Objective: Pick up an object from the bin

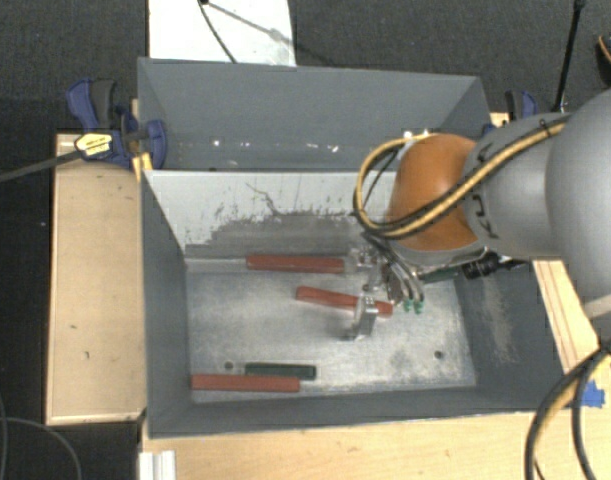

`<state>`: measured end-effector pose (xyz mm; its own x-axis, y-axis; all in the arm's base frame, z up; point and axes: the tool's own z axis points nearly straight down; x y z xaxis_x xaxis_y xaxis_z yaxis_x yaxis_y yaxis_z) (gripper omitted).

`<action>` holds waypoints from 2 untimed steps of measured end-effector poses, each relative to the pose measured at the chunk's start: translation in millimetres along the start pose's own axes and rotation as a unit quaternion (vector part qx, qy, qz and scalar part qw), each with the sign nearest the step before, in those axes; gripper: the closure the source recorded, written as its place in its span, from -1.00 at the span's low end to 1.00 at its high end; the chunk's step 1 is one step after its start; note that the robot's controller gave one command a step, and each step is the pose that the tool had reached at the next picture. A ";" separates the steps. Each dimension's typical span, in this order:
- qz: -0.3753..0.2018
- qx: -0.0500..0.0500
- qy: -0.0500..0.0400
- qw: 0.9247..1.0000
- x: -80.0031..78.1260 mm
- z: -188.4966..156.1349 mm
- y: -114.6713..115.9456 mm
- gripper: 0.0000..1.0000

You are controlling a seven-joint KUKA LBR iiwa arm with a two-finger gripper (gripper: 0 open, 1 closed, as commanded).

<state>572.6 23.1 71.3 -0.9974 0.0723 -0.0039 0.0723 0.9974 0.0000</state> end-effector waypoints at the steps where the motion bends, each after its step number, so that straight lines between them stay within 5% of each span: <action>1: -0.003 0.000 -0.001 1.000 -0.9 -0.4 -0.1 -1.00; 2: -0.005 0.000 -0.001 1.000 -0.9 -0.6 0.0 1.00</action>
Offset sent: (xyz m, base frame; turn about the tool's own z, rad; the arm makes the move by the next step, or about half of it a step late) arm 0.0000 0.0000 0.0000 0.0000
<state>573.5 23.1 71.9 -0.9980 0.0626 -0.0052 0.0626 0.9980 -0.0003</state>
